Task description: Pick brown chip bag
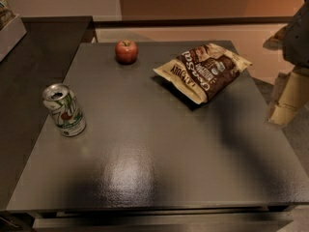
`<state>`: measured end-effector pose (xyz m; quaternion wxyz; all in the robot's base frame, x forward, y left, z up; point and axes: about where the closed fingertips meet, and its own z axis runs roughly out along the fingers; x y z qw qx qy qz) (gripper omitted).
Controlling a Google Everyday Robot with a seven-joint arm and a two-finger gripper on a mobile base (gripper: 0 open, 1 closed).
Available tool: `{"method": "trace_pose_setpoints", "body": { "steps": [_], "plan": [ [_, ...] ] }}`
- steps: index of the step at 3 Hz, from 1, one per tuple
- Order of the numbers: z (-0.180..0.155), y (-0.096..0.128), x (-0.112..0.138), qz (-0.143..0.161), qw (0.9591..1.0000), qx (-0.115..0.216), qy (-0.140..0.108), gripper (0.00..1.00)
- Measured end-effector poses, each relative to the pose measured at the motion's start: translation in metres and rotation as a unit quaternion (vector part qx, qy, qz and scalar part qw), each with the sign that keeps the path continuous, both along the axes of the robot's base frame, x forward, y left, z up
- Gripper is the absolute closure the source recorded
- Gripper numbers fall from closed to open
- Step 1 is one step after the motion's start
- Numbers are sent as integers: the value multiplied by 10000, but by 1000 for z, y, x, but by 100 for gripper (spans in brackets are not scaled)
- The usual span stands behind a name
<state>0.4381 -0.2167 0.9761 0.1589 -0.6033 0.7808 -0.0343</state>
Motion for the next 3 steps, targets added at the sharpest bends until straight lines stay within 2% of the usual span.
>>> {"method": "trace_pose_setpoints", "body": {
  "steps": [1, 2, 3],
  "plan": [
    [1, 0, 0, -1, 10000, 1, -9, 0],
    [-5, 2, 16, -99, 9998, 166, -62, 0],
    [-19, 0, 47, -288, 9988, 401, -73, 0]
  ]
}}
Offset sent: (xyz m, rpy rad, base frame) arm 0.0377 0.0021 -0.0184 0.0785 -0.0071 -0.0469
